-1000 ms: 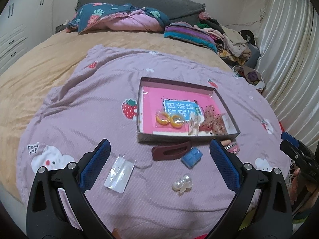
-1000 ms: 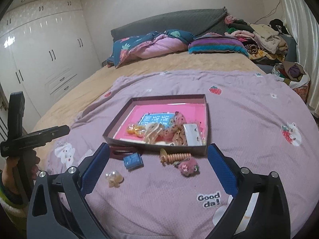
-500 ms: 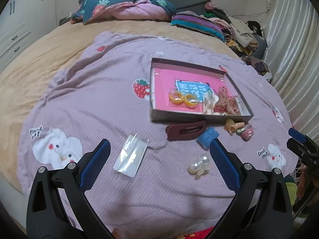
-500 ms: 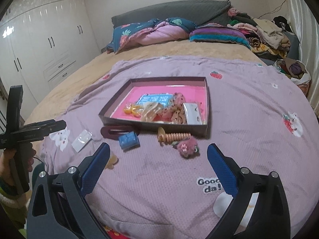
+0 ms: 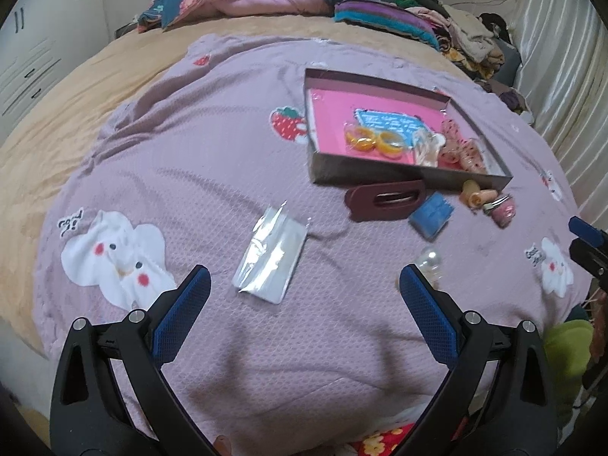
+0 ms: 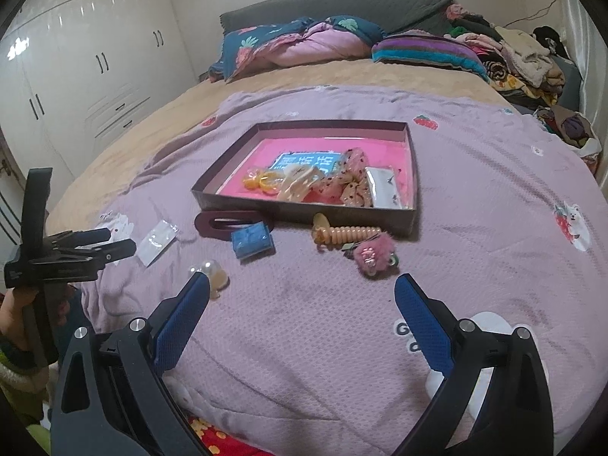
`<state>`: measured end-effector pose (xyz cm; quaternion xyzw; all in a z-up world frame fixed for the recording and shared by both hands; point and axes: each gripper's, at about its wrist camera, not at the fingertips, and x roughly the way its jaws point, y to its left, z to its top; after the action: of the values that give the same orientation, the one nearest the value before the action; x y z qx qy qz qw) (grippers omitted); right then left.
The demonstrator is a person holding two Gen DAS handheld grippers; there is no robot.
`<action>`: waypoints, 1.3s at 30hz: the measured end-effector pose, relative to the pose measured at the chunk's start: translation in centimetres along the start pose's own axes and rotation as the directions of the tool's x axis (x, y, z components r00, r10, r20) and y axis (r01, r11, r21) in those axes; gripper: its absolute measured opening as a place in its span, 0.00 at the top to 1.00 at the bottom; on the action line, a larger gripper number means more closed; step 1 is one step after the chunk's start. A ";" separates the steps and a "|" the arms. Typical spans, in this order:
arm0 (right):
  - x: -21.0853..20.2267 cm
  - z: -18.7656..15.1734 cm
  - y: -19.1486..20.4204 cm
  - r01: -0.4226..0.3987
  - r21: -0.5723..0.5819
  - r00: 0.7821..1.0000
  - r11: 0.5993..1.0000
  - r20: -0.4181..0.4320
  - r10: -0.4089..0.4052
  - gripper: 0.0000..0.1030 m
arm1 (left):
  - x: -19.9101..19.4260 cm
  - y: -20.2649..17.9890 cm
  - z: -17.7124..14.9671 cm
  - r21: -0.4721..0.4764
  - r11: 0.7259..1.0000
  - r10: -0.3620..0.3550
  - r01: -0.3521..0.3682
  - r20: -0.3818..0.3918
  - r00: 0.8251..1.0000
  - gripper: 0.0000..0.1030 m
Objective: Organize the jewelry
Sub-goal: 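Grasp the clear plastic packet with left tool while right grasps the blue box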
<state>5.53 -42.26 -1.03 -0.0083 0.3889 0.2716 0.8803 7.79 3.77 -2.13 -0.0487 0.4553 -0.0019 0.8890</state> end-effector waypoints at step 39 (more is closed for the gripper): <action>13.0 3.1 5.0 -0.089 -0.088 0.977 0.992 -0.203 0.070 0.31 | 6.5 1.7 0.2 0.071 0.997 0.014 -0.008 -0.088 0.996 0.65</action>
<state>12.36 -31.16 -6.85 -0.0628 0.4617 0.3229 0.8238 11.71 5.17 -7.45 -0.0144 0.4943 -0.0152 0.8690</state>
